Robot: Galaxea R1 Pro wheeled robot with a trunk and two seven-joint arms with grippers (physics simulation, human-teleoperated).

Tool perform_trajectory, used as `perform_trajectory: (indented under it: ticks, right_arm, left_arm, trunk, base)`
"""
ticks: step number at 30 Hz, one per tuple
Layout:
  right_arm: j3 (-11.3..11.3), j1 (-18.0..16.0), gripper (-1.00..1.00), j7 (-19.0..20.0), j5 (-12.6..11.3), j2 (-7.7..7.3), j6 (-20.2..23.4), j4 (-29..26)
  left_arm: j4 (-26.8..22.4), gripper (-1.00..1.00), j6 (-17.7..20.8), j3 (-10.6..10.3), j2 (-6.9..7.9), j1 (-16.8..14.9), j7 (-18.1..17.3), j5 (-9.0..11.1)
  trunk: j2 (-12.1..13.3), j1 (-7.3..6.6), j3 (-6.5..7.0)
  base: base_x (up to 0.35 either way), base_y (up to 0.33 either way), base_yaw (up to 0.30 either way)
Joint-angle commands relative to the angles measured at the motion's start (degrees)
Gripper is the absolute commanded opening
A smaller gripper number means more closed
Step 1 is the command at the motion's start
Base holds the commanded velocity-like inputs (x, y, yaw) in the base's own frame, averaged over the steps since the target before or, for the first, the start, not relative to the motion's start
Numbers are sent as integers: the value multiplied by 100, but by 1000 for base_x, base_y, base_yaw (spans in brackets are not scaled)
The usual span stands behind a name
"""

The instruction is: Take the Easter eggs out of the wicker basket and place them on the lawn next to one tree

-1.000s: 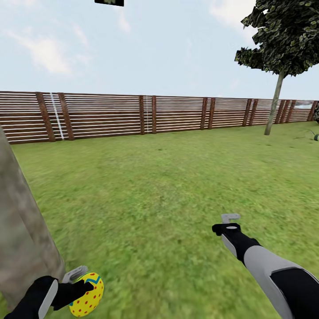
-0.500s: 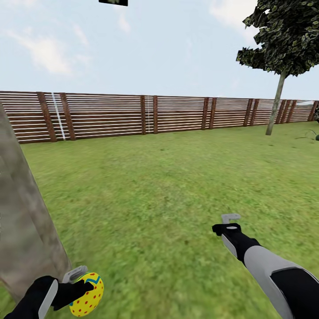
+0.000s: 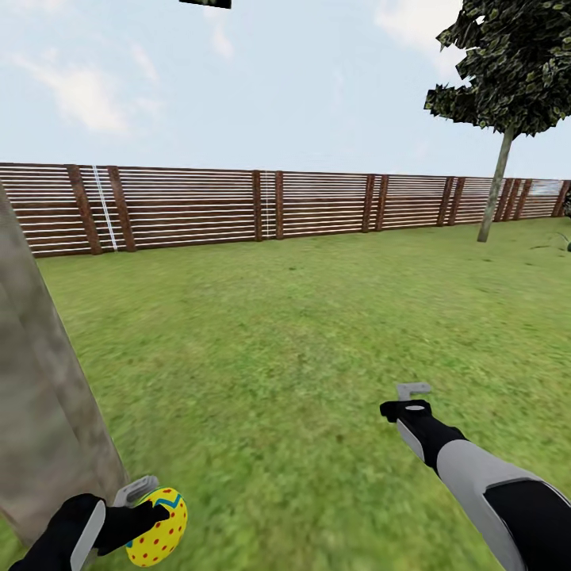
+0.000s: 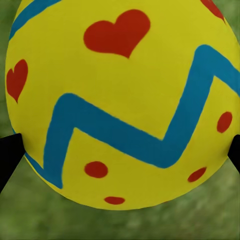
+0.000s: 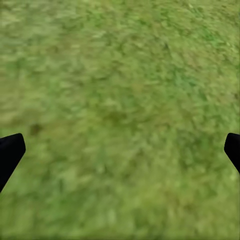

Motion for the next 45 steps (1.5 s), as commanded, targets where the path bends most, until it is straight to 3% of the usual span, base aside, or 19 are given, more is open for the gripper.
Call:
perform_trajectory:
  ticks: [1,10,45]
  right_arm:
    - [50,-1,100,-26,-60,-2,36,-15]
    - [50,-1,100,-35,-68,-4,36,-14]
    - [50,-2,100,-35,-53,1,-52,-32]
  left_arm:
    - [-4,-100,34,14,-2,-3,-8,23]
    - [-4,-100,42,6,-2,-3,-1,23]
    - [-4,-100,42,14,-2,-3,-8,23]
  trunk:
    - [-3,-1,-6]
    - [-322,174,-150]
    - [-369,264,-925]
  base:
    - [0,0,0]
    - [0,0,0]
    - [0,0,0]
